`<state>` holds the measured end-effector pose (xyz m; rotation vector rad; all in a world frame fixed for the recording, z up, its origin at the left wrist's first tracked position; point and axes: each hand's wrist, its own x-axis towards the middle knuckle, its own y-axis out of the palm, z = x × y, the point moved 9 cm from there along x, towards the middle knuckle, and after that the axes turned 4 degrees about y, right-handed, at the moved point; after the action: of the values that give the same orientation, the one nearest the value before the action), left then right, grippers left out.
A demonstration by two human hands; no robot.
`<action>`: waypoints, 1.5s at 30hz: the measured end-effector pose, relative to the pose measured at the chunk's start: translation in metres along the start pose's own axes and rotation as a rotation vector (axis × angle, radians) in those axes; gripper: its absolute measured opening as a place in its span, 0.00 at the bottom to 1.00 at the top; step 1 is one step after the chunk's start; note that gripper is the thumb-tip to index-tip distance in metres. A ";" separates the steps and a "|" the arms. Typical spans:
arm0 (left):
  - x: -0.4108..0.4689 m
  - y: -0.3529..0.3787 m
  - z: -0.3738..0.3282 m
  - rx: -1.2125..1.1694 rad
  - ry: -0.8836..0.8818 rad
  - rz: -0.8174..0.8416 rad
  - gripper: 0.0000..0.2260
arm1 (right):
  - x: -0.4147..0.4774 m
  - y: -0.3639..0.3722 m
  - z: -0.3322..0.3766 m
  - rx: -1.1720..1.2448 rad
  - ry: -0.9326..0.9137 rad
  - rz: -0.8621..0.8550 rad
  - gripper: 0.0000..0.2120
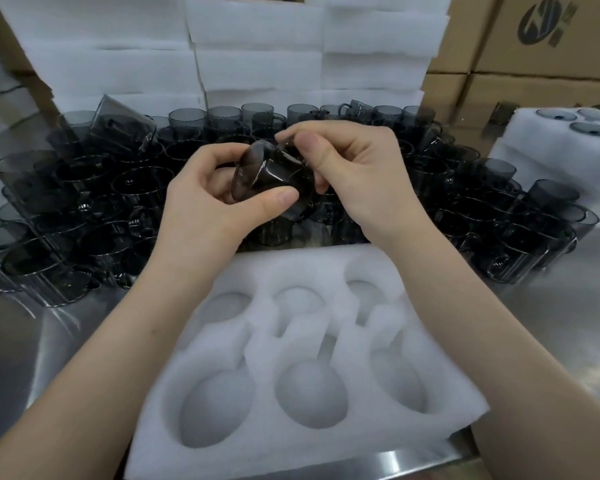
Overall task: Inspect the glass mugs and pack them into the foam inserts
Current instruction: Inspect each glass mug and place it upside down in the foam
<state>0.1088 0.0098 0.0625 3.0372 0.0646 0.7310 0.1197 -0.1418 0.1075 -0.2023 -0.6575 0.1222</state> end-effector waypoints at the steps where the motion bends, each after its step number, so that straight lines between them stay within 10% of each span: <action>1: 0.001 -0.001 0.002 -0.015 -0.009 -0.004 0.26 | 0.000 0.003 -0.001 0.005 0.004 0.035 0.10; 11: 0.000 -0.003 -0.003 -0.097 0.073 -0.068 0.25 | -0.013 0.038 -0.041 0.167 0.491 0.316 0.20; 20: -0.006 0.004 -0.020 0.454 0.202 -0.019 0.36 | -0.007 0.043 -0.032 0.463 0.401 0.234 0.22; 33: -0.012 0.007 -0.037 0.493 0.330 -0.067 0.30 | -0.005 0.033 -0.021 0.080 0.255 0.175 0.09; 45: -0.014 0.012 -0.036 0.415 0.428 0.019 0.24 | -0.006 0.037 -0.041 0.535 0.578 0.158 0.18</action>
<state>0.0809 -0.0029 0.0883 3.1820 0.2178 1.5326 0.1380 -0.1131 0.0641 0.2257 -0.0178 0.3696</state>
